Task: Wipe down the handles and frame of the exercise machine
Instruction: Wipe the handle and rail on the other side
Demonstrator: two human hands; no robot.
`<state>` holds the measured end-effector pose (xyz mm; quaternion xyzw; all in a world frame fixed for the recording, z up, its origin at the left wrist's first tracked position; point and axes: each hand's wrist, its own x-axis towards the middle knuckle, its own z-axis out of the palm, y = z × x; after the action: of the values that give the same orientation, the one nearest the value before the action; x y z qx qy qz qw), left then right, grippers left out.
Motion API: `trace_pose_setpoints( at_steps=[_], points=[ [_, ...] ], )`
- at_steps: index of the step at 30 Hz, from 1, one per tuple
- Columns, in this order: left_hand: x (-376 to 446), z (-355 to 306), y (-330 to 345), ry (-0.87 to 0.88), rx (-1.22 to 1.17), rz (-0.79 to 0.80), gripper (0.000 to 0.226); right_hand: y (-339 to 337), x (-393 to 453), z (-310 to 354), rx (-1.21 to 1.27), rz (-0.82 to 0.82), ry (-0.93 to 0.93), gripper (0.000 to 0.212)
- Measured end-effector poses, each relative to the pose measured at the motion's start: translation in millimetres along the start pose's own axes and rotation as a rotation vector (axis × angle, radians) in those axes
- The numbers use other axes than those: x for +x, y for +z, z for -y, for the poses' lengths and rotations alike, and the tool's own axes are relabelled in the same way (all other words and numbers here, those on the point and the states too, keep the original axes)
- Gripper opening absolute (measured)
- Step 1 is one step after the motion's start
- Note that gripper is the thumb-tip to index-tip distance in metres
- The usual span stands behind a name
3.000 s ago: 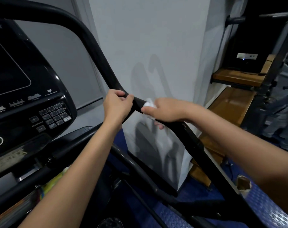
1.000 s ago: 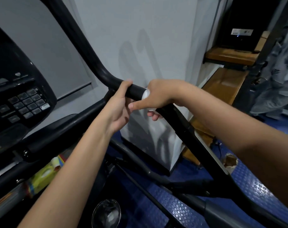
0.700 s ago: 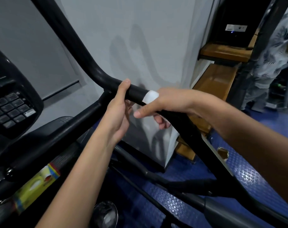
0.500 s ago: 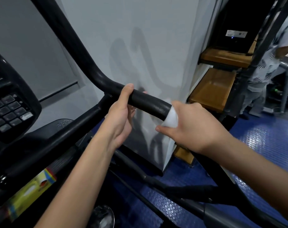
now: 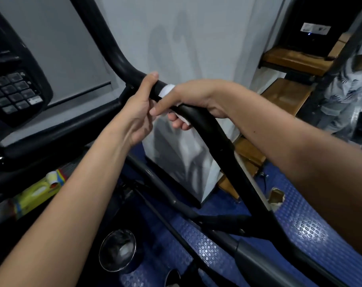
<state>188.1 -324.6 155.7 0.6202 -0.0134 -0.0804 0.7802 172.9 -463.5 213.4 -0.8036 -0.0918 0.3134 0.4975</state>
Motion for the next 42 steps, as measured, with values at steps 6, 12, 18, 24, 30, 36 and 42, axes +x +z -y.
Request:
trace_pose_setpoints(
  at_steps=[6, 12, 18, 24, 30, 36, 42],
  points=[
    [3.7, 2.9, 10.1, -0.032, 0.039, -0.107, 0.026, 21.2, -31.5, -47.1, -0.821, -0.709, -0.193, 0.020],
    [-2.6, -2.2, 15.2, -0.079, 0.039, -0.120, 0.029, 13.6, -54.2, -66.3, -0.666, -0.530, -0.218, 0.033],
    [-1.9, -3.0, 8.4, -0.073, 0.102, -0.082, 0.032, 3.5, -11.9, -22.4, -0.127, -0.058, -0.051, 0.010],
    [10.2, 1.3, 3.1, -0.072, 0.048, -0.037, 0.034, -1.3, -8.3, -11.7, -0.008, -0.014, -0.057, 0.014],
    [16.8, 8.5, 4.4, -0.065, 0.052, -0.085, 0.029, 14.9, -36.1, -67.5, -0.699, -0.676, -0.166, 0.032],
    [11.9, 10.0, 2.8, -0.072, 0.025, -0.025, 0.036, 19.7, -56.5, -67.2, -0.497, -0.574, -0.122, 0.024],
    [1.9, 0.9, -3.1, -0.045, 0.070, 0.010, 0.041, 2.6, -3.1, -0.9, -0.106, -0.070, 0.079, 0.010]
  ],
)
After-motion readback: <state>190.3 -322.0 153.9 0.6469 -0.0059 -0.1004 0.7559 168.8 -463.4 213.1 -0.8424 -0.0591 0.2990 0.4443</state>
